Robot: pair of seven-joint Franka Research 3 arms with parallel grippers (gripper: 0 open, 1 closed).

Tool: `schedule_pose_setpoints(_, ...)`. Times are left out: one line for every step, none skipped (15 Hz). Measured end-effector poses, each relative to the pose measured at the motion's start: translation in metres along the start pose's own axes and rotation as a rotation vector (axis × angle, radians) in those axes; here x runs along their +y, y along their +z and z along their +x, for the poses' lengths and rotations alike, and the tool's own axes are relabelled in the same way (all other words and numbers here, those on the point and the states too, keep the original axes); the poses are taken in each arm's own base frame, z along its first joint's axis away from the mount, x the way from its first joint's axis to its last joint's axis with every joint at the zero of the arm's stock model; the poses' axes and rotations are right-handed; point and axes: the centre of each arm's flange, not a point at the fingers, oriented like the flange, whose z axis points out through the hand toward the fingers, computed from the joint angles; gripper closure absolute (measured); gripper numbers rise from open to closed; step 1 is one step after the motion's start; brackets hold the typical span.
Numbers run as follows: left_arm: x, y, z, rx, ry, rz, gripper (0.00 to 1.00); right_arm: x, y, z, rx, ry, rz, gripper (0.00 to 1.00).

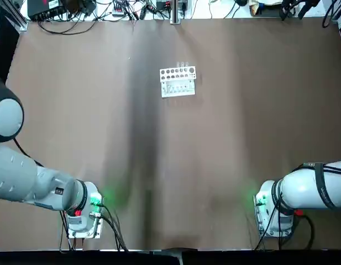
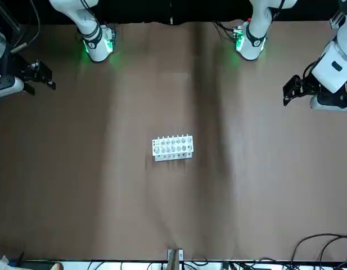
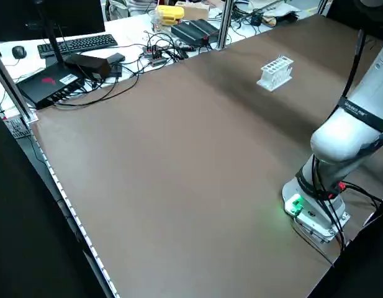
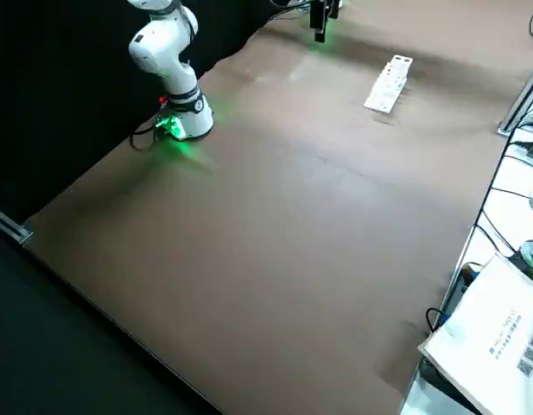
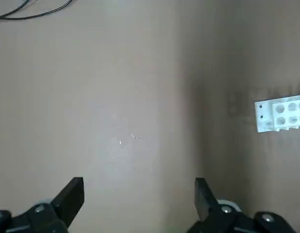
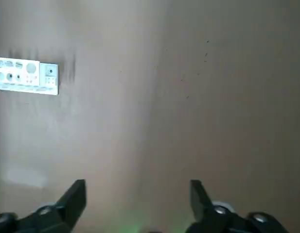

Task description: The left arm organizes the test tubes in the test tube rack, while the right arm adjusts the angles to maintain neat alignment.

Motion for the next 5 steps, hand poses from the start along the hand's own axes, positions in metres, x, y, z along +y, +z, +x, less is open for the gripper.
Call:
schedule_pose_setpoints(-0.0002, 0.0, 0.0, 0.0, 0.0, 0.0, 0.0, -0.0013, 0.0014, 0.0002, -0.003, -0.003, -0.005, 0.01)
schedule_pose_setpoints(-0.0003, -0.0001, 0.0, 0.0, -0.001, 0.0, 0.0, -0.0023, 0.0021, 0.0003, -0.005, -0.005, -0.009, 0.0)
schedule_pose_setpoints(-0.0004, -0.0002, 0.0, 0.0, -0.001, 0.0, 0.0, -0.0026, 0.0023, 0.0002, -0.005, -0.006, -0.011, 0.0)
schedule_pose_setpoints(-0.0004, -0.0002, 0.0, 0.001, -0.001, 0.0, 0.0, -0.0021, 0.0018, -0.0001, -0.005, -0.006, -0.015, 0.0)
schedule_pose_setpoints(-0.0004, -0.0003, 0.0, 0.001, -0.001, 0.0, 0.0, -0.0001, 0.0012, -0.0007, -0.006, -0.005, -0.033, 0.0)
